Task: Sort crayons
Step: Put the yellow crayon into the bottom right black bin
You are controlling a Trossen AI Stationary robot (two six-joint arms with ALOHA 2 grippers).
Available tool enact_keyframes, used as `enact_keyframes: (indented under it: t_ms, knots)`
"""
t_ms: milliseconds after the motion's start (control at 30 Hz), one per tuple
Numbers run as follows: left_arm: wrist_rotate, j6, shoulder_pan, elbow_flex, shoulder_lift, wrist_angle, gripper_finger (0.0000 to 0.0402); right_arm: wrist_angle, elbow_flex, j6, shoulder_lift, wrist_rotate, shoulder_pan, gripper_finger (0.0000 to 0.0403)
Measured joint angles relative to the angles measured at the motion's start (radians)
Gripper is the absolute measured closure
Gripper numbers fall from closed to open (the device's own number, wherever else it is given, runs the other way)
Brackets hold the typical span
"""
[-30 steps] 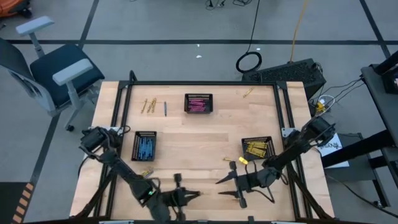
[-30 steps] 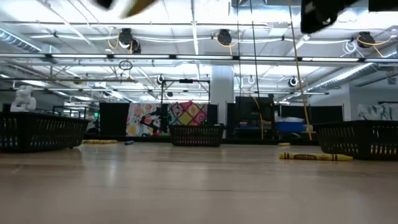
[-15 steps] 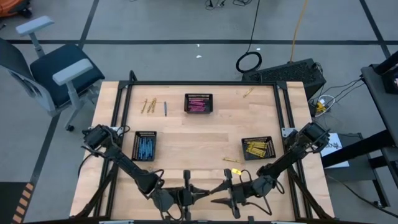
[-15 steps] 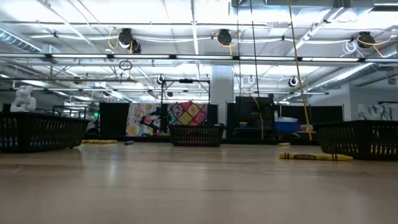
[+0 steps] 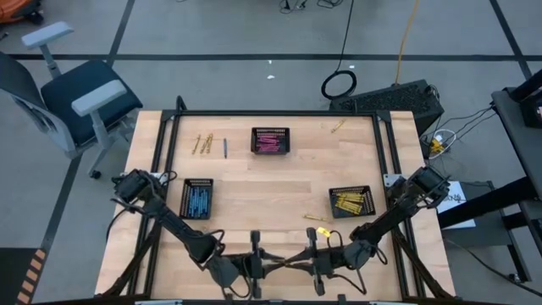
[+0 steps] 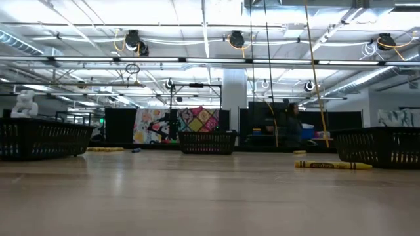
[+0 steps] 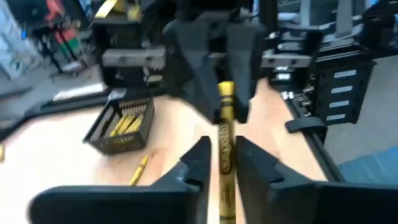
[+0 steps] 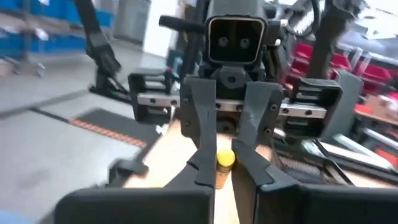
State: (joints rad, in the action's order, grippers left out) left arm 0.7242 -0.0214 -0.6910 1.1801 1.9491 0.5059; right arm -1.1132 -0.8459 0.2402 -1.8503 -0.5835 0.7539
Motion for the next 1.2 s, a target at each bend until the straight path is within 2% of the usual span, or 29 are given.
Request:
enact_keyframes:
  t_ms: [167, 333, 433, 567, 700, 833, 933, 1000, 1200]
  knots:
    - [0.009, 0.093, 0.024, 0.0, 0.0, -0.113, 0.0268, 0.302, 0.0, -0.125, 0.106, -0.151, 0.042, 0.0398]
    - [0.012, 0.096, 0.035, 0.0, 0.0, -0.216, 0.0207, 0.782, 0.001, -0.421, 0.276, -0.347, 0.099, 0.0399]
    - [0.013, 0.132, 0.036, 0.0, 0.0, -0.228, 0.0191, 1.11, 0.036, -0.696, 0.393, -0.502, 0.14, 0.0399]
    - [0.013, 0.191, 0.036, 0.0, -0.001, -0.261, 0.0187, 1.528, 0.137, -1.205, 0.546, -0.677, 0.206, 0.04]
    - [0.013, 0.25, 0.036, 0.0, -0.001, -0.303, 0.0187, 1.831, 0.237, -1.68, 0.668, -0.759, 0.252, 0.04]
    - [0.013, 0.278, 0.036, -0.001, -0.001, -0.315, 0.0187, 1.983, 0.318, -1.941, 0.738, -0.742, 0.255, 0.04]
    - [0.013, 0.278, 0.036, -0.001, -0.001, -0.314, 0.0187, 2.04, 0.374, -2.082, 0.759, -0.677, 0.255, 0.04]
    - [0.013, 0.279, 0.036, -0.001, -0.001, -0.315, 0.0187, 2.032, 0.414, -2.144, 0.76, -0.644, 0.255, 0.0401]
    - [0.013, 0.279, 0.036, -0.001, -0.001, -0.314, 0.0187, 1.893, 0.514, -2.226, 0.75, -0.645, 0.256, 0.0399]
